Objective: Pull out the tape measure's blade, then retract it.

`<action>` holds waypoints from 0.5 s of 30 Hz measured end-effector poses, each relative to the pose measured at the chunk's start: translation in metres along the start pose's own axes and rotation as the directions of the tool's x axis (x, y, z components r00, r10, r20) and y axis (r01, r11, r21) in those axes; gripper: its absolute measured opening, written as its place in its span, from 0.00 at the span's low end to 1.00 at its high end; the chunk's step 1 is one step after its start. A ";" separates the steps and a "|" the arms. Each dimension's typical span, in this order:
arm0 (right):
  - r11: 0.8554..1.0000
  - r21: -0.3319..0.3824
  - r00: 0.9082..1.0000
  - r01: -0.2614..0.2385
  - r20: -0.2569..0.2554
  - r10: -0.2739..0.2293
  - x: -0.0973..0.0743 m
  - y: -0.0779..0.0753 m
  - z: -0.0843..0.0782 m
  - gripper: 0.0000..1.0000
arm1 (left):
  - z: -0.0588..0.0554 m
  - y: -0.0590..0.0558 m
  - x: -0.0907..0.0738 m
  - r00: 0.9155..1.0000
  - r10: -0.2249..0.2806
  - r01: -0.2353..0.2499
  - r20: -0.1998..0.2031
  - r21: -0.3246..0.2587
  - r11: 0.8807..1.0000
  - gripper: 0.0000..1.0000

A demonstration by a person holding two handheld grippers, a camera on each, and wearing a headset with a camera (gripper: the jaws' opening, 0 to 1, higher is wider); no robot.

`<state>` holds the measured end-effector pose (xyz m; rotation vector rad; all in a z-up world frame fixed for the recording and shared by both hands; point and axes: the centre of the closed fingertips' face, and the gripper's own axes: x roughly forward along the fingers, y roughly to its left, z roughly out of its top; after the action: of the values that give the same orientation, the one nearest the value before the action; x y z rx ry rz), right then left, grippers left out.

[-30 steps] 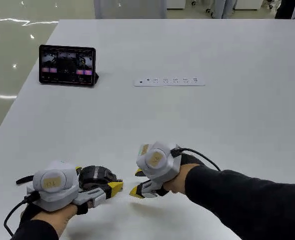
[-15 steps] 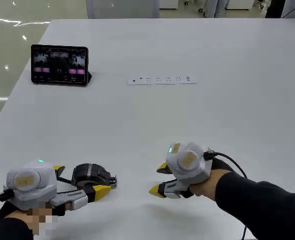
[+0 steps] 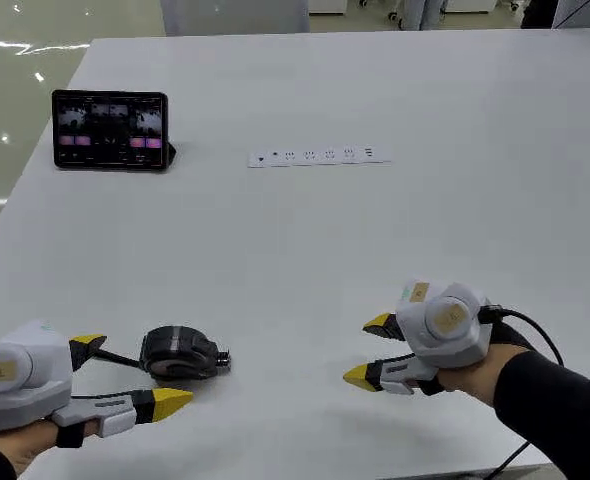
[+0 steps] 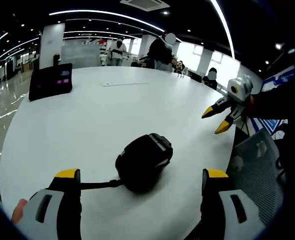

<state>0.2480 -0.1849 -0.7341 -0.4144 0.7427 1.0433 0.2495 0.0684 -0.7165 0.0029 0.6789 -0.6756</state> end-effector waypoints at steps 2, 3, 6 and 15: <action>1.000 0.012 1.000 0.001 0.000 -0.001 -0.003 -0.001 -0.005 0.46 | -0.001 0.000 -0.001 1.000 0.001 -0.001 -0.005 0.005 1.000 0.99; 1.000 0.017 1.000 0.003 -0.001 -0.003 -0.006 -0.001 -0.009 0.46 | -0.002 0.002 -0.002 1.000 0.007 -0.007 -0.009 0.006 1.000 0.99; 0.999 0.032 1.000 0.012 0.003 -0.012 -0.014 -0.004 -0.017 0.50 | -0.003 0.005 -0.004 1.000 0.015 -0.015 -0.009 0.006 1.000 0.99; 0.995 0.083 0.998 0.048 0.025 -0.050 -0.042 -0.019 -0.041 0.67 | -0.009 0.012 -0.017 0.999 -0.001 0.004 -0.054 0.047 0.999 0.99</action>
<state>0.2380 -0.2458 -0.7325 -0.3457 0.7457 0.9672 0.2408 0.0895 -0.7164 0.0637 0.7149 -0.6956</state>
